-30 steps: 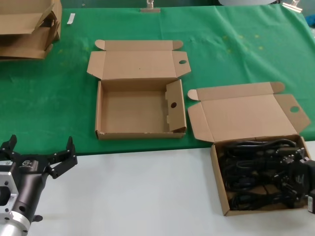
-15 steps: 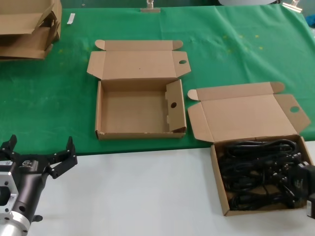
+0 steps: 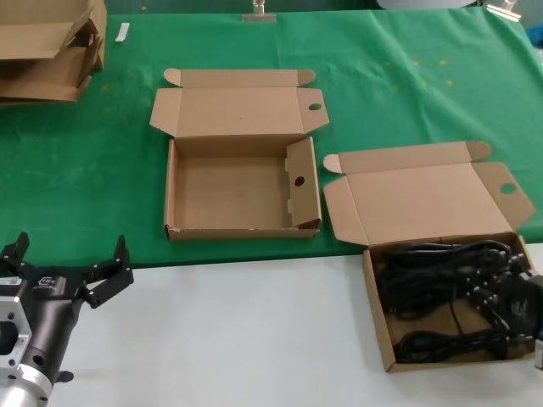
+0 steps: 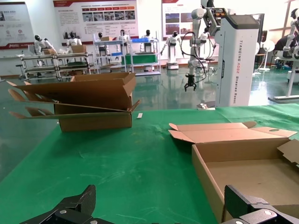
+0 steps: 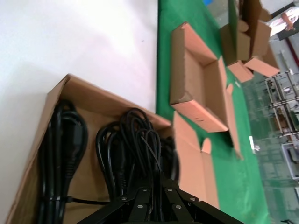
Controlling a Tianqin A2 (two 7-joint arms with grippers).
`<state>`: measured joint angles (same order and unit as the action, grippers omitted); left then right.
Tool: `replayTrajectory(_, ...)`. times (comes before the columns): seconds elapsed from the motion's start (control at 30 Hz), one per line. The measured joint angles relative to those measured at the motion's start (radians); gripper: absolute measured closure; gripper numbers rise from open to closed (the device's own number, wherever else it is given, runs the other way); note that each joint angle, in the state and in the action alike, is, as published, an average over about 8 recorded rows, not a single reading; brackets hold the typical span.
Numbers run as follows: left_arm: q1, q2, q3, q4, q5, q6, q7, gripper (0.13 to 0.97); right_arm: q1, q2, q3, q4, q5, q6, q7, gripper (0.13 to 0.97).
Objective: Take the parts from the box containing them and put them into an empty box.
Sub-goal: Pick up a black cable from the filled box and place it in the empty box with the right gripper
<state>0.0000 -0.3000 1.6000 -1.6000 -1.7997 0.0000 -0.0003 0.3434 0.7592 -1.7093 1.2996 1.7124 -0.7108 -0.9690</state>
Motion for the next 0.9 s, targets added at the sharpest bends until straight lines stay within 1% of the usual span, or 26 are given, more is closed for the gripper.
replayTrajectory(0.4, 0.0, 0.0, 0.0, 0.0, 0.0, 0.0, 0.0, 0.132, -0.113, 0.067, 0.095, 0.212, 0.026, 0.054, 0.11, 0.932)
replayTrajectory(0.57, 0.0, 0.0, 0.0, 0.0, 0.0, 0.0, 0.0, 0.132, -0.127, 0.072, 0.115, 0.295, 0.026, 0.08, 0.156, 0.932)
replayTrajectory(0.73, 0.0, 0.0, 0.0, 0.0, 0.0, 0.0, 0.0, 0.132, -0.079, 0.038, 0.075, 0.339, 0.001, 0.097, 0.19, 0.933)
replayTrajectory(0.9, 0.0, 0.0, 0.0, 0.0, 0.0, 0.0, 0.0, 0.132, 0.017, -0.038, -0.009, 0.321, -0.045, 0.106, 0.205, 0.933)
